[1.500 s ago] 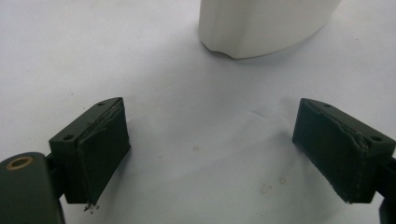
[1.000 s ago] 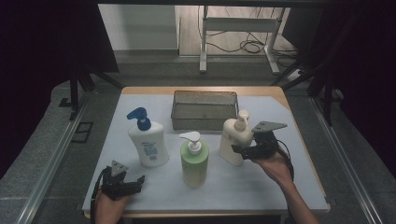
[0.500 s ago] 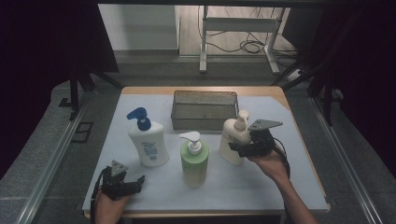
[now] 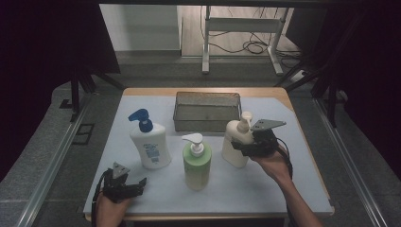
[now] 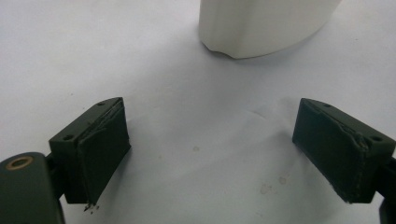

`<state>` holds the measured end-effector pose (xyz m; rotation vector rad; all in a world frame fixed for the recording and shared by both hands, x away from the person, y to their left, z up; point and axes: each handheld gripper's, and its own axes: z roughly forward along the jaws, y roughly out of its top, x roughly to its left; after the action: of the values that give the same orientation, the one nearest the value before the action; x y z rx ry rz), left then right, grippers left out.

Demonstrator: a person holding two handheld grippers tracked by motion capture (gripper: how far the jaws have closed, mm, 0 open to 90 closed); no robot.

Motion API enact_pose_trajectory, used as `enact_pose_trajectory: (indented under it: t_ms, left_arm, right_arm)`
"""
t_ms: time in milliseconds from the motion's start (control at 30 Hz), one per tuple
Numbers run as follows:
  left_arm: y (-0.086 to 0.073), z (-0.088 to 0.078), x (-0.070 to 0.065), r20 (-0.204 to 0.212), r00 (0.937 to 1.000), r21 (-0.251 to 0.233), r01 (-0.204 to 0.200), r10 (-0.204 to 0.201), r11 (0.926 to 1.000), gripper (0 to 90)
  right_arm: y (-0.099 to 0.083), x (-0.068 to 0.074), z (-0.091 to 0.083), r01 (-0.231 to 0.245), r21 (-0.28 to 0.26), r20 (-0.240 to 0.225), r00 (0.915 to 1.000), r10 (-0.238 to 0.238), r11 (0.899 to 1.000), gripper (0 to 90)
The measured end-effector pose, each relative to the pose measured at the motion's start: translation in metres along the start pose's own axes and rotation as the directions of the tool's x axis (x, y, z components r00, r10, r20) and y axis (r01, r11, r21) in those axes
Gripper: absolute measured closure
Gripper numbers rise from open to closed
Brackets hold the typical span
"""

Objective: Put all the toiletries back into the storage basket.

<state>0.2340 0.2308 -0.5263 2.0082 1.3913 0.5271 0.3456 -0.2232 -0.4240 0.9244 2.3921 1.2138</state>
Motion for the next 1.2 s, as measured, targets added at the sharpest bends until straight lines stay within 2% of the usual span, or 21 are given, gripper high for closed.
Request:
enact_pose_trajectory:
  t_ms: [167, 300, 700, 1200]
  left_arm:
    - [0.0, 0.0, 0.0, 0.0, 1.0, 0.0, 0.0, 0.0, 1.0, 10.3]
    - [0.0, 0.0, 0.0, 0.0, 1.0, 0.0, 0.0, 0.0, 1.0, 10.3]
    - [0.0, 0.0, 0.0, 0.0, 1.0, -0.001, 0.0, 0.0, 1.0, 10.3]
    - [0.0, 0.0, 0.0, 0.0, 1.0, -0.001, 0.001, -0.001, 1.0, 10.3]
  right_arm:
    - [0.001, 0.003, 0.0, 0.012, 0.007, 0.011, 0.9999, -0.012, 1.0, 38.2]
    - [0.003, 0.002, -0.002, 0.001, 0.001, 0.012, 0.9999, -0.001, 1.0, 38.4]
    - [0.016, 0.005, -0.008, 0.014, 0.005, 0.015, 0.9998, -0.014, 1.0, 38.7]
    - [0.045, 0.009, -0.015, 0.026, -0.03, -0.003, 0.9997, -0.026, 0.999, 38.8]
